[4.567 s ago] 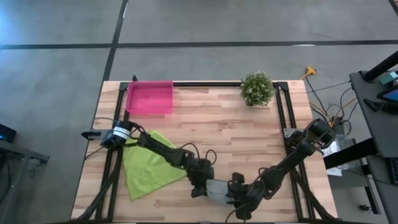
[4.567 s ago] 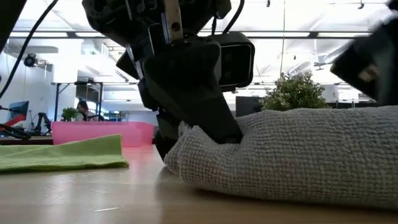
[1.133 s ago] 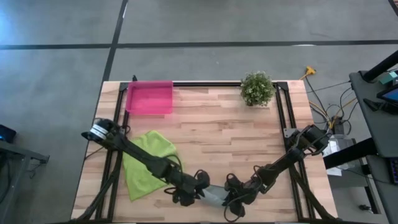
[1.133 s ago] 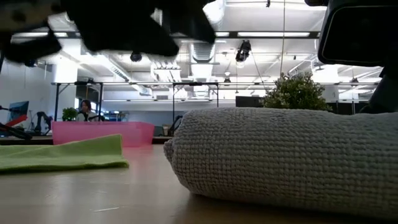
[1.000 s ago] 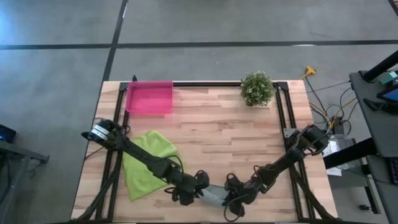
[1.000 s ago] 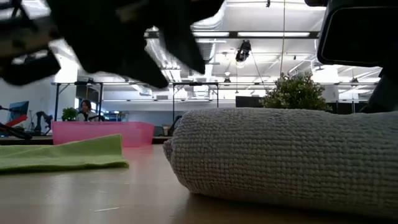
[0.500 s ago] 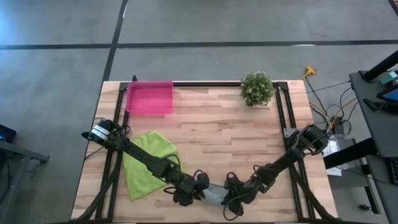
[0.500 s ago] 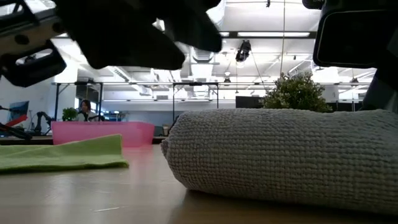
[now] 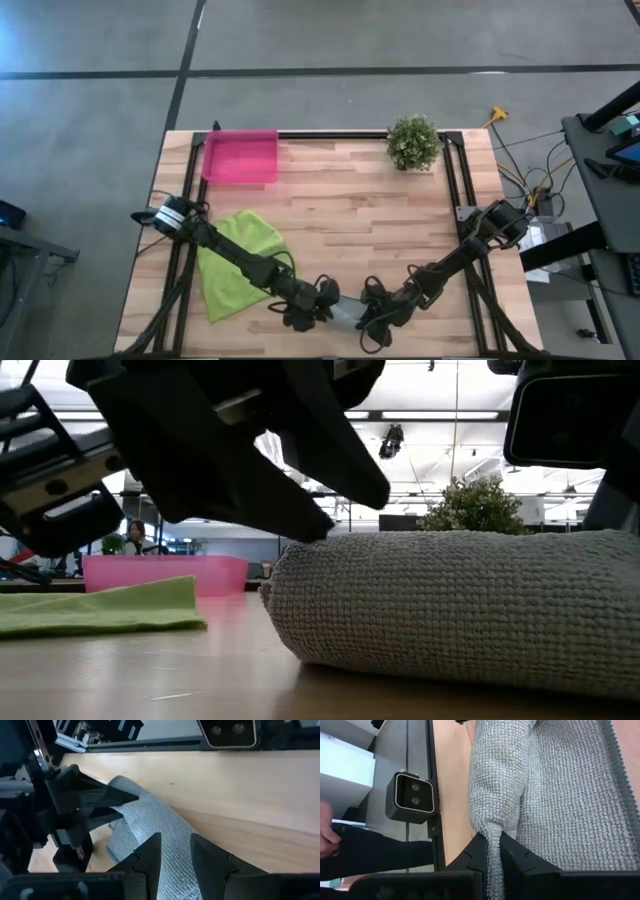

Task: Roll microfiber towels into tight, uniform cylinder then place into a basket
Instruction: Roll the blue microfiber cloth

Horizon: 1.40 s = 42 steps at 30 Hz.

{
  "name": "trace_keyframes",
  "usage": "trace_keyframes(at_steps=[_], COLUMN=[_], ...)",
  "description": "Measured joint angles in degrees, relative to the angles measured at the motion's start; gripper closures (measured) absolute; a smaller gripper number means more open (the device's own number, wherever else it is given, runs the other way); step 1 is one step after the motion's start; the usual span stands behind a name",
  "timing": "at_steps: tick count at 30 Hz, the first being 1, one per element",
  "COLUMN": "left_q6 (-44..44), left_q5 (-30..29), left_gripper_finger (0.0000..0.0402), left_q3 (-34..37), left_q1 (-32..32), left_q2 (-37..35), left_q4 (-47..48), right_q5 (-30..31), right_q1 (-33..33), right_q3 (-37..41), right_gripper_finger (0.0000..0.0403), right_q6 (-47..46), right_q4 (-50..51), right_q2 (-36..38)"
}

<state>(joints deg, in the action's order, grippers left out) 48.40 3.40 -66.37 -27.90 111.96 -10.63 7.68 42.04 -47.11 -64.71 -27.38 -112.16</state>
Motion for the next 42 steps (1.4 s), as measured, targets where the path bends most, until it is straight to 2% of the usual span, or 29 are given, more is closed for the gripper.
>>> trace_keyframes(at_steps=[5,12,15,23,27,34,42], left_q6=[-0.33,-9.10,-10.50,-8.48,-8.92,-11.78,-16.58], left_q5=[-0.12,0.36,0.61,1.03,1.06,2.12,2.16], left_gripper_finger=[0.0312,0.0304,0.0276,0.0168,0.0137,0.0133,0.0183], left_q3=[0.01,0.02,-0.03,0.00,0.00,0.00,-0.01], left_q1=[0.50,1.60,1.74,1.71,1.71,1.57,1.53], left_q2=[0.89,0.85,0.72,0.72,1.16,1.27,1.27], left_q4=[0.72,1.61,3.39,3.37,2.45,2.09,2.03], right_q5=[-0.06,0.77,0.97,1.18,1.23,1.40,1.42], right_q1=[-0.02,-0.07,-0.07,-0.07,-0.07,-0.07,-0.07], right_q3=[-0.02,-0.02,-0.02,-0.07,-0.09,-0.12,-0.13], right_gripper_finger=[0.0380,0.0380,0.0380,0.0380,0.0380,0.0380,0.0380], right_q6=[0.01,-0.01,-0.02,0.00,0.00,0.12,0.22], right_q4=[-0.15,-0.17,-0.23,-0.24,-0.17,-0.04,0.01], right_q2=[0.03,0.20,0.20,0.20,0.20,0.20,0.20])
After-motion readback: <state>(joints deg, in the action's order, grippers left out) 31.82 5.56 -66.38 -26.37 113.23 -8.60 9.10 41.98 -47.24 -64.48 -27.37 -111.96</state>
